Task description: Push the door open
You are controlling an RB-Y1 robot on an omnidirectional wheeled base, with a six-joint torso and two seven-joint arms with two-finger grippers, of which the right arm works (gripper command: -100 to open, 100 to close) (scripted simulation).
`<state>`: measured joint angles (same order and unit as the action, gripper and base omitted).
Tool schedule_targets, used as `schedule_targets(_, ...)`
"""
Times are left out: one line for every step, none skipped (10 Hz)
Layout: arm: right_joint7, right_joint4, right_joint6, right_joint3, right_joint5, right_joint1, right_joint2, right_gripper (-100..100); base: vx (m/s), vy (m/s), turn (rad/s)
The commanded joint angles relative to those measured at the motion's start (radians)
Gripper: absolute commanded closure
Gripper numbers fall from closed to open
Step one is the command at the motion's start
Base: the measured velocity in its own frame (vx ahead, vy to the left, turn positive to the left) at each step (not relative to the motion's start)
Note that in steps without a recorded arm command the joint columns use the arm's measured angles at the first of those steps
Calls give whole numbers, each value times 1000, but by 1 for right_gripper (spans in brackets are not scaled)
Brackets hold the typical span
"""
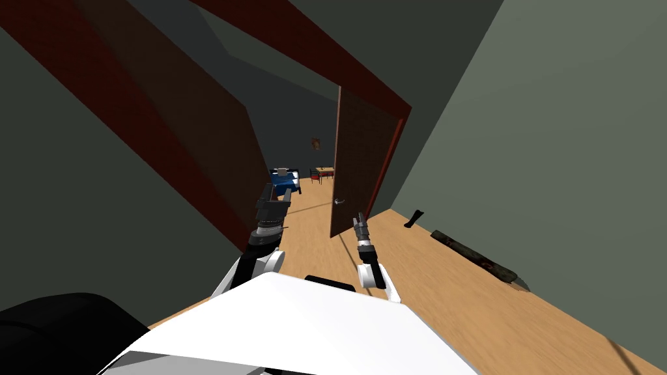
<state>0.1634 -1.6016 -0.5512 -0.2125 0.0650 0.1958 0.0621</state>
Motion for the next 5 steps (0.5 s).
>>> schedule_targets(3,44,-10,-10,3,-15,4,-100,63,-22,0)
schedule_targets(5,79,-20,-18,6,-29,6,-100,80,-31,5)
schedule_targets(7,109,-30,-26,9,-42,7,-100,101,-30,9)
schedule_targets(8,141,-40,-34,11,-56,8,-100,105,-45,5)
schedule_targets(8,153,-40,-34,11,-56,8,-100,65,-28,7)
